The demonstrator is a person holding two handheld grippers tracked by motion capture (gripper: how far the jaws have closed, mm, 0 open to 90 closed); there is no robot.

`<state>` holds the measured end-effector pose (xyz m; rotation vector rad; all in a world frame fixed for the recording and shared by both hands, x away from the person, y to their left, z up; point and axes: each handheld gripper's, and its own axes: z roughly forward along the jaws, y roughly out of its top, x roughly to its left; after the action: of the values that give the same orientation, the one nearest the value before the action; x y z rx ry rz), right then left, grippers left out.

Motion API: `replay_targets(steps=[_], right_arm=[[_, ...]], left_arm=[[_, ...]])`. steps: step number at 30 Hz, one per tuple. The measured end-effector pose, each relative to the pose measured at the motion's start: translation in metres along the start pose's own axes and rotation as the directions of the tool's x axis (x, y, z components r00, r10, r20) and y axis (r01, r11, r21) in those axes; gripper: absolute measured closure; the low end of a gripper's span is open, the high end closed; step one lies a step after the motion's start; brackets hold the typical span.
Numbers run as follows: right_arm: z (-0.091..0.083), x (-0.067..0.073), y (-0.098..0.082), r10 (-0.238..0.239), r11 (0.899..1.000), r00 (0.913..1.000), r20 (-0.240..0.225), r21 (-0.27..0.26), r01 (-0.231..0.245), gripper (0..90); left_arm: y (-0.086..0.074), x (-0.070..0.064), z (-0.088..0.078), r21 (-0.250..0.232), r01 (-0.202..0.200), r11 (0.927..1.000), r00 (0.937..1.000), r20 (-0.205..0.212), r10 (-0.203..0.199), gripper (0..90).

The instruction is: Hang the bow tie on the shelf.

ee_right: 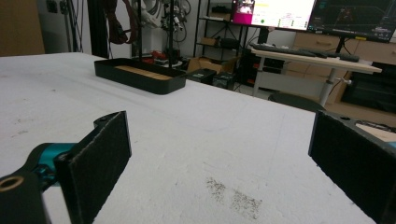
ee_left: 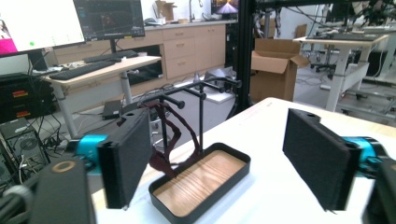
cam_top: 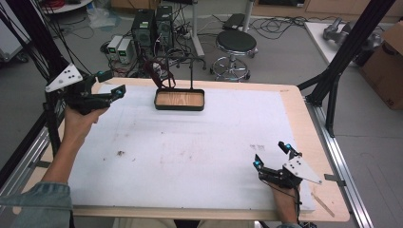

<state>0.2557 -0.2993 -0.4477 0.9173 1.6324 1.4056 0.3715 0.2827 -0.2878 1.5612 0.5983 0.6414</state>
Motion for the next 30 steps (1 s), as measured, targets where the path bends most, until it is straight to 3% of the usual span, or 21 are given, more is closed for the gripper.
replay_targets(steps=[8,12,24,30], right_arm=[[0.000,0.001,0.000,0.002,1.000,1.0000,-0.001,0.002,-0.002,4.9],[0.000,0.001,0.000,0.002,1.000,1.0000,-0.001,0.003,-0.002,4.9],[0.000,0.001,0.000,-0.003,1.000,1.0000,0.000,0.005,0.003,4.9],[0.000,0.001,0.000,-0.001,1.000,1.0000,-0.001,0.007,0.001,4.9]], left_arm=[[-0.012,-0.021,-0.028,-0.006,-0.013,0.9999,0.9999,0.005,0.013,21.1],[-0.022,-0.030,-0.036,0.019,-0.031,0.9993,0.9994,-0.013,0.032,20.5],[-0.068,-0.052,-0.051,0.069,0.019,0.9974,0.9991,-0.039,-0.017,17.8],[-0.085,-0.059,-0.055,0.098,0.025,0.9949,0.9982,-0.057,-0.020,17.7]])
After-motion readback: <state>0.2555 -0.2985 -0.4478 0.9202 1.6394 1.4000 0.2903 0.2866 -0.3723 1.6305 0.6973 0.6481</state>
